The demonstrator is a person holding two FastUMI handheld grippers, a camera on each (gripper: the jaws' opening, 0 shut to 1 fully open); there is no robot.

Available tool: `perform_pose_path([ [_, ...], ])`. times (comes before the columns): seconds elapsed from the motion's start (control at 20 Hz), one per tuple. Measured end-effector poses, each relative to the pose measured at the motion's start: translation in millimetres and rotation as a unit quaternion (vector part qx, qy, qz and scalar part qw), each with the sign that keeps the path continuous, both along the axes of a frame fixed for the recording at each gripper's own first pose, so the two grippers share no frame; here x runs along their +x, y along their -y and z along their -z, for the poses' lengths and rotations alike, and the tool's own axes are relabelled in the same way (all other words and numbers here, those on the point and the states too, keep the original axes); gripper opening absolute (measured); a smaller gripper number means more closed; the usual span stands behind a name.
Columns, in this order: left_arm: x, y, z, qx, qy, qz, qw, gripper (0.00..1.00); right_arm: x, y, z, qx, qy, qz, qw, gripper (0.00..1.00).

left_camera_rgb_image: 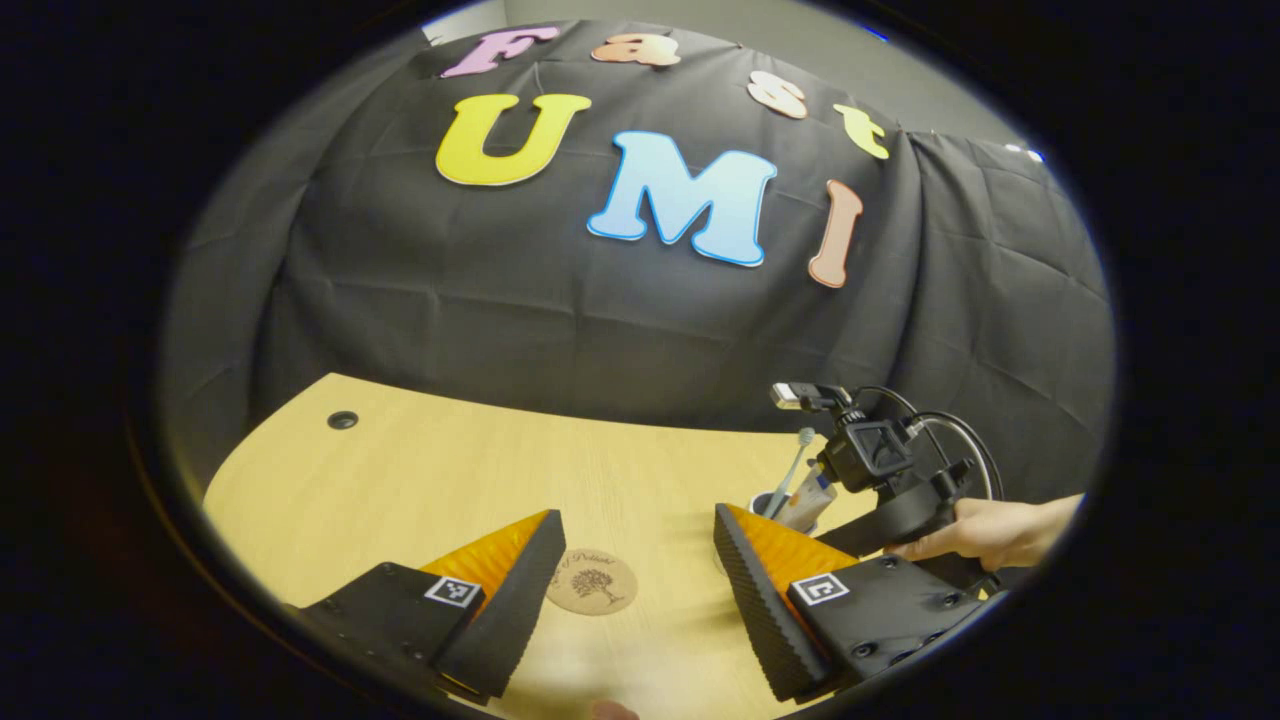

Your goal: Put the toothbrush and toothpaste on the desktop into the cup, then pick up the cup and place it on the coaster on the desktop.

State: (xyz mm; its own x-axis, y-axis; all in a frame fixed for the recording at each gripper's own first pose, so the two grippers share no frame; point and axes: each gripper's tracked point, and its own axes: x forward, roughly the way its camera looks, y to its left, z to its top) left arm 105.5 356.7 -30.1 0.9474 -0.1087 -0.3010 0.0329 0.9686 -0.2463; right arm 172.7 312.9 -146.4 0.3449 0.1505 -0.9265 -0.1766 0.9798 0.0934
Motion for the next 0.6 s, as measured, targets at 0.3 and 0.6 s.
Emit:
perform_pose_path([
  [0.3, -18, -19, -1, -0.001, -0.004, -0.024, 1.000, 0.96, -10, -30, -12, -0.002, 0.013, -0.036, 0.999, 0.31],
  [0.6, -44, -52, -1, 0.004, -0.005, -0.060, 0.998, 0.97, -18, -86, -29, 0.019, 0.018, -0.090, 0.996, 0.31],
])
